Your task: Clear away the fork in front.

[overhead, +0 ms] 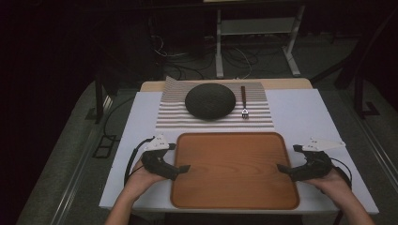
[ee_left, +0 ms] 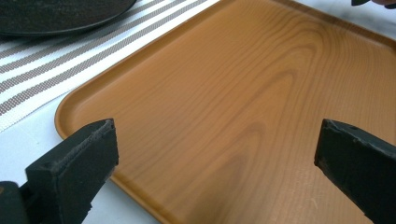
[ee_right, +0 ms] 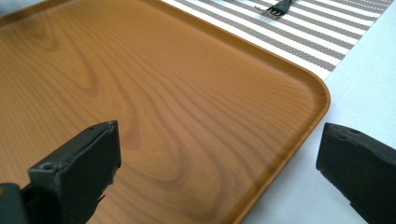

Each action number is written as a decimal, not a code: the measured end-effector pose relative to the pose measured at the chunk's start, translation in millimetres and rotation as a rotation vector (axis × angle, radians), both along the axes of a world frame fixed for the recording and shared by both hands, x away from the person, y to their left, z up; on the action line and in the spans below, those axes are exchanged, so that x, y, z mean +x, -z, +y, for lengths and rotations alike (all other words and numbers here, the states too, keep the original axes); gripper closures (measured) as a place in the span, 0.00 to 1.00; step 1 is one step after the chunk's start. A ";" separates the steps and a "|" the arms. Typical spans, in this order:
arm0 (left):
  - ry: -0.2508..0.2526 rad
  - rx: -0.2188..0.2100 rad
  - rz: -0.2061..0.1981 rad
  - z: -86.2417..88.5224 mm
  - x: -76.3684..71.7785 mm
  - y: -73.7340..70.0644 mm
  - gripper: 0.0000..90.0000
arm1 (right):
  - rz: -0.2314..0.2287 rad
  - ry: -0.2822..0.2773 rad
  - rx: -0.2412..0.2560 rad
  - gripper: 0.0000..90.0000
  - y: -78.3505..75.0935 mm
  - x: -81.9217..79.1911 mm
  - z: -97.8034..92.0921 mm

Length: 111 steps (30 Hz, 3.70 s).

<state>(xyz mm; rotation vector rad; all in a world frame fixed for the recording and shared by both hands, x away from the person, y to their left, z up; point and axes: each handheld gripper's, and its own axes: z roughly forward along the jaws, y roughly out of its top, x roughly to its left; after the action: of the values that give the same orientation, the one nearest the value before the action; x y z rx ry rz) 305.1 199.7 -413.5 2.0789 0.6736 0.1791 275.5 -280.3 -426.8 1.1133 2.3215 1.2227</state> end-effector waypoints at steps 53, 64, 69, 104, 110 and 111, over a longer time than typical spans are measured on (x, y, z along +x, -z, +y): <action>-0.015 -0.028 -0.035 2.9 -0.3 -1.2 0.00 | 0.075 0.022 -0.025 0.00 -11.2 51.1 28.5; -0.024 -0.028 -0.035 5.6 1.2 -1.0 0.00 | 0.100 0.054 -0.029 0.00 -13.6 69.7 30.4; -0.030 -0.029 -0.039 6.1 1.1 -1.0 0.00 | 0.102 0.068 -0.035 0.00 -15.5 79.5 33.1; -0.027 -0.030 -0.041 5.1 1.2 -0.3 0.00 | 0.168 0.141 -0.099 0.04 -24.5 161.9 60.3; -0.025 -0.029 -0.041 4.6 0.7 -0.3 0.00 | 0.183 0.163 -0.096 0.10 -26.2 176.4 62.5; -0.025 -0.029 -0.041 4.6 0.7 -0.3 0.00 | 0.186 0.160 -0.097 0.12 -26.0 179.0 63.0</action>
<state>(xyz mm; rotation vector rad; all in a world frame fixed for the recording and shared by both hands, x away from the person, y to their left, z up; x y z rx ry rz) 305.8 204.4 -413.1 2.0339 0.6737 0.2246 454.5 -217.3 -400.8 1.4007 2.3407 0.9760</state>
